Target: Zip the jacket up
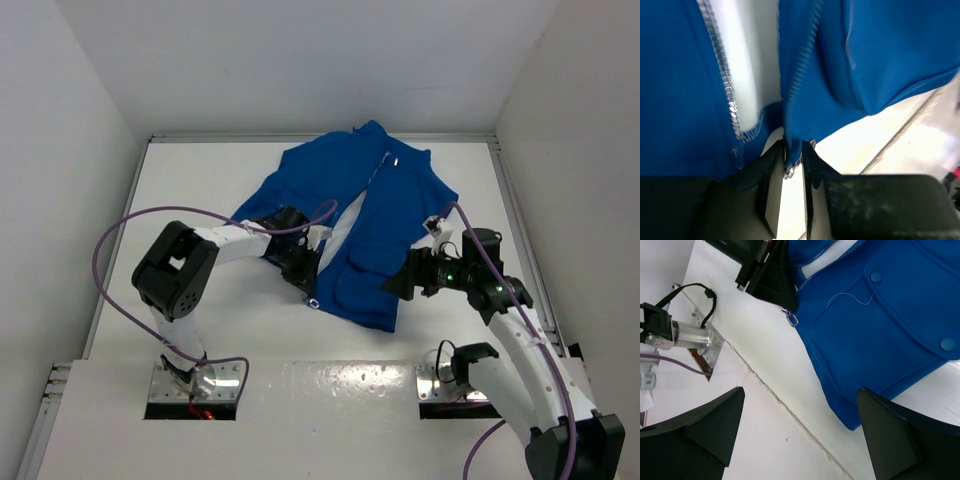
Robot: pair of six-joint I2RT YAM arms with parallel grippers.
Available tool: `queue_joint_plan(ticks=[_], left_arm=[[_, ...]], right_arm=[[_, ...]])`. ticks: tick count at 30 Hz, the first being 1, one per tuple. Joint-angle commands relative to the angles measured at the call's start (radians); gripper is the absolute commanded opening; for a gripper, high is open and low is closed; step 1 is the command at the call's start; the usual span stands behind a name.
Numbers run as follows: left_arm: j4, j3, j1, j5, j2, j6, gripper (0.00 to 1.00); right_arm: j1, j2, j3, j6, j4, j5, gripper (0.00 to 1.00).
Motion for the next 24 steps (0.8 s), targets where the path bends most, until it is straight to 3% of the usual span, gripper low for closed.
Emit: queue_joint_plan(ticks=[1, 3, 4, 7, 12, 15, 20, 24], left_arm=[[0.107, 0.0, 0.046, 0.123, -0.007, -0.057, 0.25], [0.143, 0.0, 0.047, 0.178, -0.007, -0.071, 0.19], [0.175, -0.01, 0.057, 0.193, -0.007, -0.08, 0.09], [0.31, -0.049, 0.068, 0.324, -0.029, -0.108, 0.0], [0.394, -0.06, 0.057, 0.364, -0.063, -0.142, 0.0], [0.331, -0.06, 0.037, 0.306, -0.041, -0.104, 0.0], [0.199, -0.06, 0.016, 0.163, -0.009, -0.07, 0.15], [0.19, -0.085, 0.007, 0.109, -0.009, -0.06, 0.18]], right_arm=[[-0.003, -0.004, 0.026, -0.008, 0.024, 0.002, 0.93], [-0.003, -0.005, 0.023, -0.011, 0.022, -0.001, 0.93], [-0.005, -0.005, 0.021, -0.013, 0.025, 0.0, 0.93], [-0.005, -0.011, 0.017, -0.017, 0.031, -0.006, 0.92], [-0.003, -0.015, 0.017, -0.022, 0.03, -0.01, 0.91], [-0.006, -0.016, 0.024, -0.028, 0.015, -0.007, 0.91], [-0.003, -0.021, 0.026, -0.03, 0.009, -0.01, 0.91], [-0.003, -0.021, 0.028, -0.03, 0.007, -0.009, 0.91]])
